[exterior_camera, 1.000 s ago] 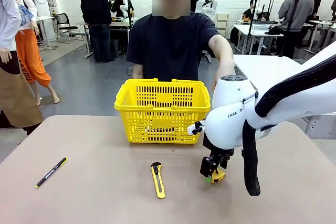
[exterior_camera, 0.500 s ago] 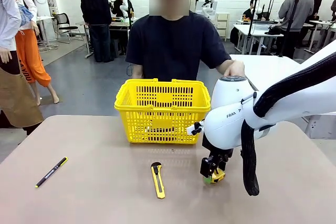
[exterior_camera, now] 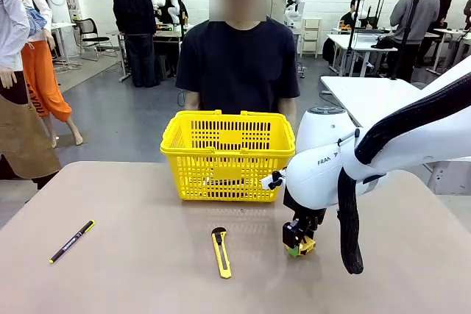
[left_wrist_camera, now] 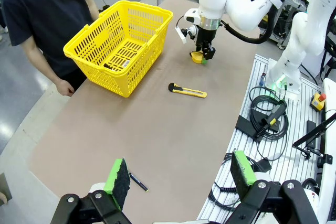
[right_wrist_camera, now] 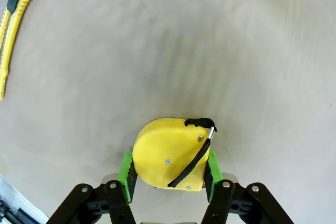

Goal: Place the items the person wants into the basket.
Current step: Pick up the item the person points to and place it in the Market Basket.

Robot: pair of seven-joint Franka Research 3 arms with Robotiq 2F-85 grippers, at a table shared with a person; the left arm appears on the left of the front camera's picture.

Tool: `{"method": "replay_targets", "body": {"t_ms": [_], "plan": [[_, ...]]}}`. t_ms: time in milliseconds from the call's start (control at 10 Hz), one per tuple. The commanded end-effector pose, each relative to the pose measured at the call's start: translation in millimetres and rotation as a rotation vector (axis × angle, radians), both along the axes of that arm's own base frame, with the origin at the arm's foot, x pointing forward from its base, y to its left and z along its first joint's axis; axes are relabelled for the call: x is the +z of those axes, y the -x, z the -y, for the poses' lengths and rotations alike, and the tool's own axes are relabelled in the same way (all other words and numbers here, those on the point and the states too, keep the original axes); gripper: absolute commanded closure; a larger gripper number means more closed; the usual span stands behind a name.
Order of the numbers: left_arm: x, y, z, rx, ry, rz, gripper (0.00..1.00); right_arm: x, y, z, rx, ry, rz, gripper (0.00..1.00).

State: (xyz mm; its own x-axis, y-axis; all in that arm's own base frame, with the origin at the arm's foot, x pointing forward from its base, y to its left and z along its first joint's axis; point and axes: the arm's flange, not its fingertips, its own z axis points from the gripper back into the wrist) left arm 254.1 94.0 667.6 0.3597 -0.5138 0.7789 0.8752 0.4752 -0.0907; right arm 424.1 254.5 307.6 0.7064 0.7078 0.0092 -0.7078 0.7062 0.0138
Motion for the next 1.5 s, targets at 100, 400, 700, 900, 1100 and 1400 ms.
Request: {"method": "replay_targets", "body": {"t_ms": [100,400,700,900,1100,1400], "plan": [[0,0,1,0.003,-0.004,0.004,0.00,43,12,0,0.007,-0.021,0.011,1.00],[0,0,1,0.003,-0.004,0.004,0.00,215,48,6,-0.009,-0.027,0.009,1.00],[0,0,1,0.003,-0.004,0.004,0.00,291,71,-2,-0.017,-0.028,0.053,1.00],[0,0,1,0.003,-0.004,0.004,0.00,305,80,-1,-0.030,-0.037,0.072,1.00],[0,0,1,0.003,-0.004,0.004,0.00,316,84,4,-0.003,-0.040,0.076,1.00],[0,0,1,0.003,-0.004,0.004,0.00,316,84,4,-0.003,-0.040,0.076,1.00]]}}
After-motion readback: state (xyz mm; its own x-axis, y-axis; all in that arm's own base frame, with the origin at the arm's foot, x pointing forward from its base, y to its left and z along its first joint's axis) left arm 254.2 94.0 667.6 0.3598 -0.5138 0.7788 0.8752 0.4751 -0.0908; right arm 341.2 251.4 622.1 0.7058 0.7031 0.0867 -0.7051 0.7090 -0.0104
